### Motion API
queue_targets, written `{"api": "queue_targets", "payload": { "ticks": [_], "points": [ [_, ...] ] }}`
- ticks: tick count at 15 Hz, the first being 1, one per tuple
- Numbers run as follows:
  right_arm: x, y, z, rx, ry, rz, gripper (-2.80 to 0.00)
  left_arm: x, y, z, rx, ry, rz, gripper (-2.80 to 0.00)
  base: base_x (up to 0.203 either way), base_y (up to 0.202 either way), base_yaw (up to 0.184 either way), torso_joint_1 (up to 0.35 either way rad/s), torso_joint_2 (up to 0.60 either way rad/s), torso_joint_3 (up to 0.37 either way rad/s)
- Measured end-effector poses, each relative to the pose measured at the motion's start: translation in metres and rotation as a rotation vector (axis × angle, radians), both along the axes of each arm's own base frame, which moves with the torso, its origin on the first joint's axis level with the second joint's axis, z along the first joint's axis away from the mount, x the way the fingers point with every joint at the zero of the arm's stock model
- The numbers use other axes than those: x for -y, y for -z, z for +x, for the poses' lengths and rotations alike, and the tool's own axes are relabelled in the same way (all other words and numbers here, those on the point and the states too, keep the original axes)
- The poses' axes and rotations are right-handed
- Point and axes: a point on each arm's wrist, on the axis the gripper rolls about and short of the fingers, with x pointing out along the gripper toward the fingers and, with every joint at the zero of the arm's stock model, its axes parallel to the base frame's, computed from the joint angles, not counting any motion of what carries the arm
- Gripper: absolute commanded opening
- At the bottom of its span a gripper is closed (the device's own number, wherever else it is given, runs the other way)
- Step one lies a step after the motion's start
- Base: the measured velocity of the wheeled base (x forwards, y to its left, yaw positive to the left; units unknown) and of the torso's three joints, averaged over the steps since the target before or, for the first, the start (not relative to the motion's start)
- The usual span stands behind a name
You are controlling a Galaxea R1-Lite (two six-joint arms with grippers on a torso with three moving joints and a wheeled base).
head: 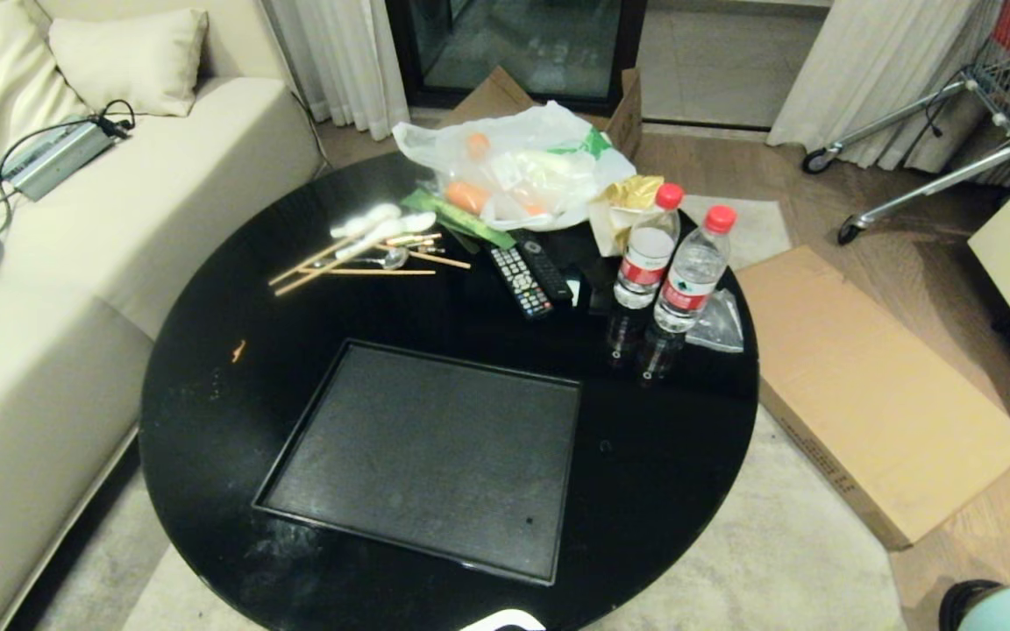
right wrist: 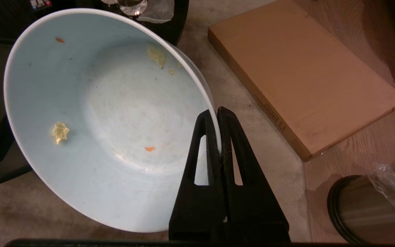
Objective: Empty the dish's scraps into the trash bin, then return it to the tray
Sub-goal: Put the bowl back to the table
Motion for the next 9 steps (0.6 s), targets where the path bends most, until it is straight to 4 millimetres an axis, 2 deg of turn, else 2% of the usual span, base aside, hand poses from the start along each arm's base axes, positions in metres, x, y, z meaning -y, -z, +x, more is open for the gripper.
{"api": "queue_targets", "payload": {
  "ticks": [6, 9],
  "points": [
    [0.0000, 0.0000, 0.0000, 0.000, 0.000, 0.007, -2.80, 0.0000, 0.0000, 0.0000, 0.000, -0.002, 0.003, -2.80, 0.000, 0.000, 0.000, 0.002, 0.00, 0.203],
    [0.0000, -0.0001, 0.0000, 0.001, -0.001, 0.003, -2.80, 0.0000, 0.0001, 0.0000, -0.001, -0.002, 0.003, -2.80, 0.000, 0.000, 0.000, -0.001, 0.00, 0.090]
  ]
}}
